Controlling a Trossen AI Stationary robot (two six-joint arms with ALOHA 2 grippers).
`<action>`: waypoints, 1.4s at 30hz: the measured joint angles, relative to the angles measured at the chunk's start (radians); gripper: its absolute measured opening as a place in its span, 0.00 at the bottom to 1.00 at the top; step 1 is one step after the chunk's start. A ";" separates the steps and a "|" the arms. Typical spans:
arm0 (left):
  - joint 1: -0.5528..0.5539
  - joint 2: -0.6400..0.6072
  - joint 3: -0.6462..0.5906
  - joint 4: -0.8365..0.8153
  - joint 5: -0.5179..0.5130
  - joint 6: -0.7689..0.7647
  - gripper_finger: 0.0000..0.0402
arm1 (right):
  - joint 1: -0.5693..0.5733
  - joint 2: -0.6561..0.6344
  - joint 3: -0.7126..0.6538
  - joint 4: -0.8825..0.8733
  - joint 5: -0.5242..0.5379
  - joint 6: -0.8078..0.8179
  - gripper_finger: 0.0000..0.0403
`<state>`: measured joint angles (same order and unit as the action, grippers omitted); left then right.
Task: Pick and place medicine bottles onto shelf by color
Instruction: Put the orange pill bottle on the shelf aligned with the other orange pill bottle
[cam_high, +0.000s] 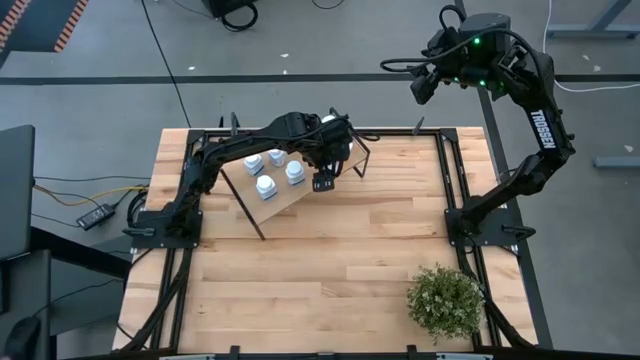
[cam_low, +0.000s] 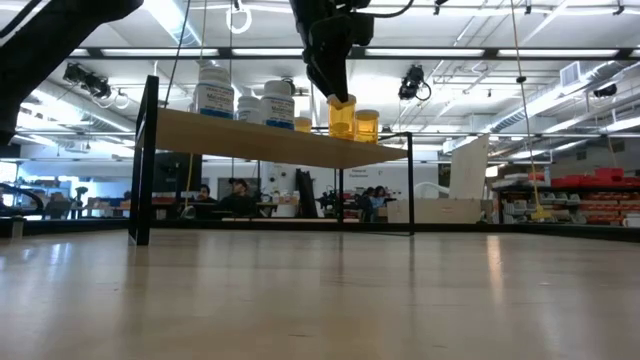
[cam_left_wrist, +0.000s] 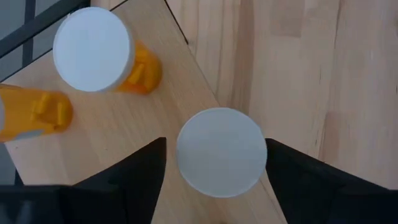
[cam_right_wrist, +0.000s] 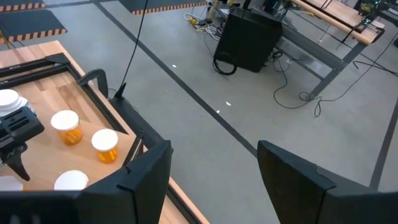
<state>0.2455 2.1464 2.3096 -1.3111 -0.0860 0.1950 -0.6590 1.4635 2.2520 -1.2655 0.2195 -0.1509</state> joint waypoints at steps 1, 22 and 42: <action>0.000 0.000 0.000 0.000 0.000 0.000 0.66 | 0.000 0.000 0.000 0.000 0.000 0.002 0.61; 0.048 0.000 0.001 -0.040 -0.045 -0.008 0.59 | 0.000 0.000 0.000 -0.017 0.000 0.002 0.61; 0.065 -0.005 0.001 -0.048 -0.047 -0.028 0.65 | 0.000 0.000 0.000 -0.019 0.000 -0.002 0.61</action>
<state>0.3104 2.1411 2.3104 -1.3595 -0.1326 0.1665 -0.6586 1.4639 2.2520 -1.2850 0.2192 -0.1528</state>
